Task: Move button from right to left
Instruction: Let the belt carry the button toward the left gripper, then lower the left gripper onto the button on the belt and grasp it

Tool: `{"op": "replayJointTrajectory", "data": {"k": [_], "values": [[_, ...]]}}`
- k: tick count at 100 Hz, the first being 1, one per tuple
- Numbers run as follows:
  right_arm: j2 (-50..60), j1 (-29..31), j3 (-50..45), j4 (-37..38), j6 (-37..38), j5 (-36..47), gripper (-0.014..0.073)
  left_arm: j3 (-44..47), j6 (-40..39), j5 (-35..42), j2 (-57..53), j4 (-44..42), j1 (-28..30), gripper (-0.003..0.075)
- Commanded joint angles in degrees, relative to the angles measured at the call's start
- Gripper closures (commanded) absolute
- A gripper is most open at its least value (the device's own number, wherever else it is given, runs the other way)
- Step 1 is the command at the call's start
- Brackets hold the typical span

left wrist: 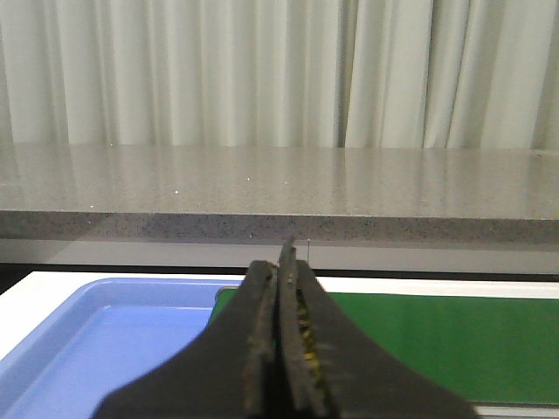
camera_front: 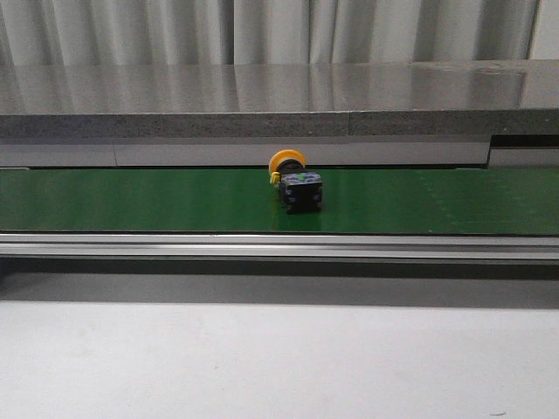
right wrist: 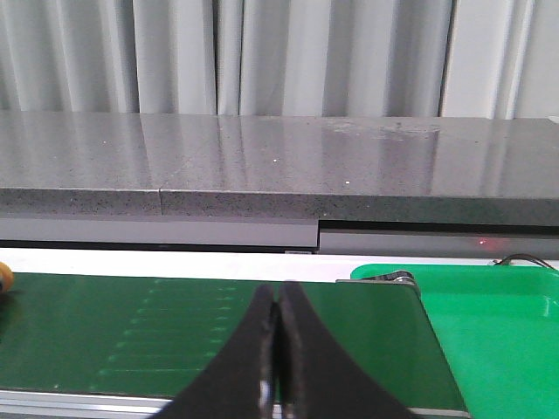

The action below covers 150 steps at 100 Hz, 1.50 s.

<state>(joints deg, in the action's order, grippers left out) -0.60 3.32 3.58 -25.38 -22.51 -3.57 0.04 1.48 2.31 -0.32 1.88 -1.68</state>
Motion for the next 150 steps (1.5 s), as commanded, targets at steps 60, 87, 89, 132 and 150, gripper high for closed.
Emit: {"op": "replayJointTrajectory", "data": {"k": [60, 87, 89, 132, 150], "values": [[-0.5, -0.1, 1.5, -0.1, -0.4, 4.4, 0.0652, -19.4, -0.5, -14.5, 14.7, 0.1, 0.1, 0.0741], [-0.5, -0.1, 1.5, -0.1, -0.4, 4.4, 0.0652, -33.9, -0.4, -25.5, 34.3, 0.1, 0.1, 0.0740], [-0.5, -0.1, 1.5, -0.1, -0.4, 4.4, 0.0652, -34.9, -0.4, -26.1, 35.9, 0.1, 0.1, 0.0740], [-0.5, -0.1, 1.5, -0.1, -0.4, 4.4, 0.0652, -50.1, 0.0, -28.5, 60.9, 1.2, 0.1, 0.0040], [-0.5, -0.1, 1.5, -0.1, -0.4, 4.4, 0.0652, -57.1, 0.0, -31.5, 70.0, 4.7, -1.5, 0.0039]]}}
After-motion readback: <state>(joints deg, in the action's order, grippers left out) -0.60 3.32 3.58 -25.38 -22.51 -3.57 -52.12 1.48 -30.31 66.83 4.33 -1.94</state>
